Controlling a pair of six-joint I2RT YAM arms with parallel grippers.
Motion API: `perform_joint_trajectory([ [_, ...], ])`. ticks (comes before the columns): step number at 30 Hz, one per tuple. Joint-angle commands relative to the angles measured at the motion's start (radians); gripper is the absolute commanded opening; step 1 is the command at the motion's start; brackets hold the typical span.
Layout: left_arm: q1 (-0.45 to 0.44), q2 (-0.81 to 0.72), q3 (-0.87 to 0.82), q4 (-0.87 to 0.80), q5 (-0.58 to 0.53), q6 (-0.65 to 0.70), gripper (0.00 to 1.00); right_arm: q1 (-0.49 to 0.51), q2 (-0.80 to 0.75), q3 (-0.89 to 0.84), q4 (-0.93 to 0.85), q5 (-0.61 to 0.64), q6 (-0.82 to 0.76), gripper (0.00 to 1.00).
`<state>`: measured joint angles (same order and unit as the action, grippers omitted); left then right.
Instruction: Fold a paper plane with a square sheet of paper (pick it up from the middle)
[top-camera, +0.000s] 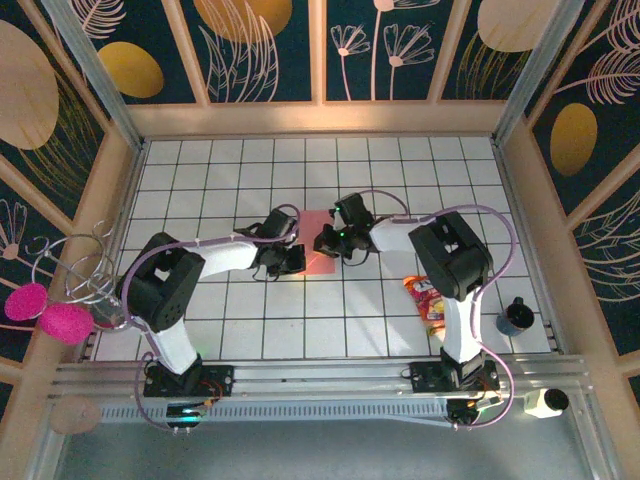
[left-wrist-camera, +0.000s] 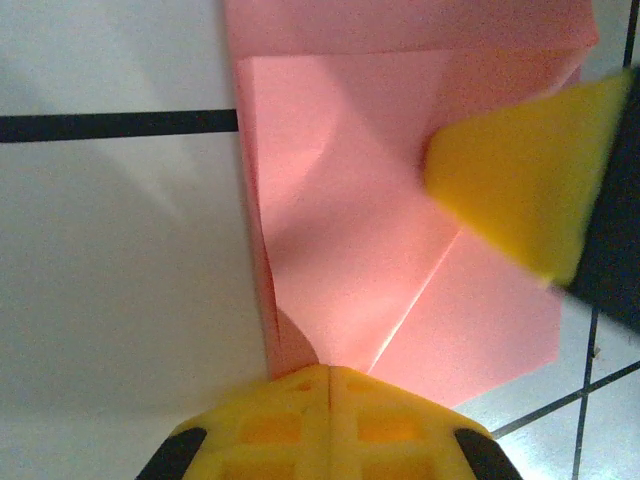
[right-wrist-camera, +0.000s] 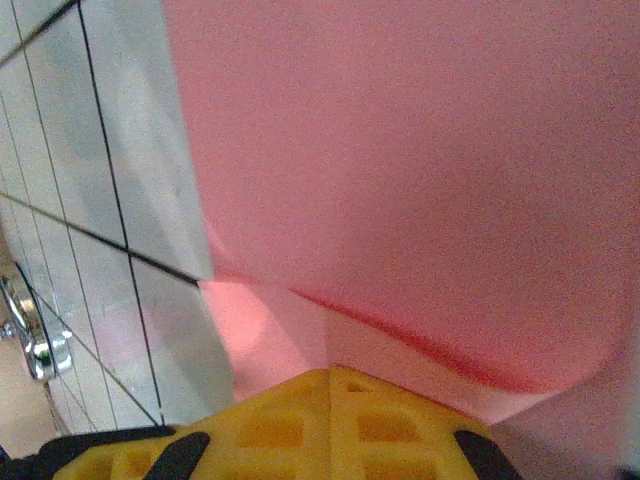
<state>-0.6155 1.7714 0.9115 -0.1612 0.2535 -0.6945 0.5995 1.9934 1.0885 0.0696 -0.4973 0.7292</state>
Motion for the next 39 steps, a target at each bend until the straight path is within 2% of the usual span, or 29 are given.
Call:
perform_joint_trajectory([
  [1, -0.001, 0.036, -0.072, -0.077, -0.025, -0.029, 0.00, -0.076, 0.032, -0.005, -0.010, 0.031, -0.043, 0.00],
  [5, 0.000, 0.030, -0.110, -0.053, -0.018, -0.042, 0.00, -0.160, 0.057, 0.017, -0.015, 0.042, -0.073, 0.00],
  [8, -0.001, 0.027, -0.103, -0.048, -0.013, -0.045, 0.00, -0.187, 0.056, 0.057, -0.047, 0.048, -0.094, 0.00],
  [14, 0.000, 0.024, -0.039, -0.038, 0.015, -0.043, 0.00, -0.152, -0.104, 0.029, -0.062, 0.081, -0.119, 0.00],
  [17, -0.001, 0.031, -0.025, -0.034, 0.029, -0.042, 0.00, -0.095, -0.140, -0.004, -0.067, 0.078, -0.100, 0.00],
  [22, 0.000, 0.023, -0.017, -0.032, 0.032, -0.040, 0.00, -0.001, -0.064, 0.005, -0.054, 0.046, -0.047, 0.00],
  [29, -0.001, 0.016, -0.023, -0.031, 0.037, -0.026, 0.00, 0.011, 0.029, 0.067, -0.067, 0.032, -0.033, 0.00],
  [39, 0.000, -0.026, -0.030, -0.206, 0.041, 0.172, 0.00, -0.002, 0.086, 0.082, -0.157, 0.079, -0.027, 0.00],
])
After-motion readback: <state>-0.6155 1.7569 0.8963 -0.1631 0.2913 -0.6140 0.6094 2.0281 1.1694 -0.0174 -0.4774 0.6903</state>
